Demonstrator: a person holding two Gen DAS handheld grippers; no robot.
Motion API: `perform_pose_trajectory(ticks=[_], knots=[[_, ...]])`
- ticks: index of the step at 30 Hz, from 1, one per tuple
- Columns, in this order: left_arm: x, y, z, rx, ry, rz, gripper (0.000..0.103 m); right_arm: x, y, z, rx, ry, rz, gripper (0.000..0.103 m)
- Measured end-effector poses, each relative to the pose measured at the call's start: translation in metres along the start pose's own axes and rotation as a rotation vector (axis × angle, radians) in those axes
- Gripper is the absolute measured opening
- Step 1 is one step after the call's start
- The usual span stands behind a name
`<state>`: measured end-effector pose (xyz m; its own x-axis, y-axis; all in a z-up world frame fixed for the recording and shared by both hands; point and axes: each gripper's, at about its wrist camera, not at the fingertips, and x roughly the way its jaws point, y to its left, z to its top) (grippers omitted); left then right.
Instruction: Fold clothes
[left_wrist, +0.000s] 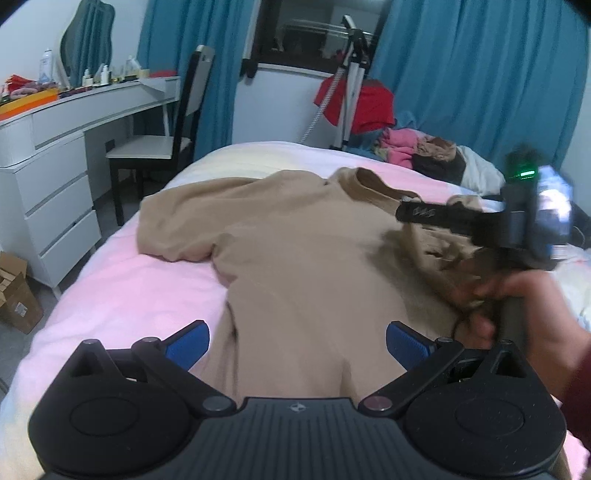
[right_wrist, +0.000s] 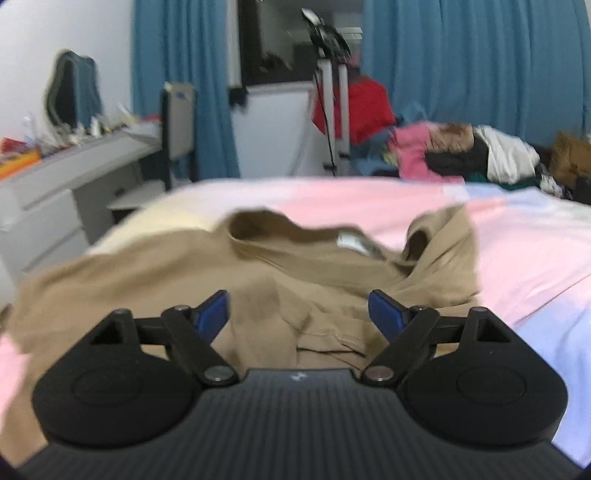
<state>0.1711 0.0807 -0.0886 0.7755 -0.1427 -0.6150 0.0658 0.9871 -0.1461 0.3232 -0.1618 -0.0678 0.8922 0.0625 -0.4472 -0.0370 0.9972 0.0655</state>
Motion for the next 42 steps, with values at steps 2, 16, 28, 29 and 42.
perform_pose_trajectory(ticks=[2,16,28,29,42], knots=[[-0.005,-0.006,-0.001,0.021,-0.011,-0.006,0.103,-0.035,0.002,0.008,0.007,-0.041,0.018,0.083],[-0.104,-0.073,-0.035,0.158,-0.108,-0.035,0.103,-0.308,-0.069,-0.065,0.325,-0.106,0.088,0.083],[-0.1,-0.132,-0.096,0.097,0.076,-0.215,0.097,-0.34,-0.157,-0.1,0.512,-0.156,-0.147,0.083],[-0.098,-0.14,-0.101,0.089,0.106,-0.251,0.096,-0.339,-0.165,-0.101,0.529,-0.155,-0.166,0.083],[-0.064,-0.245,-0.167,0.258,0.261,-0.333,0.059,-0.319,-0.207,-0.116,0.639,-0.098,-0.171,0.083]])
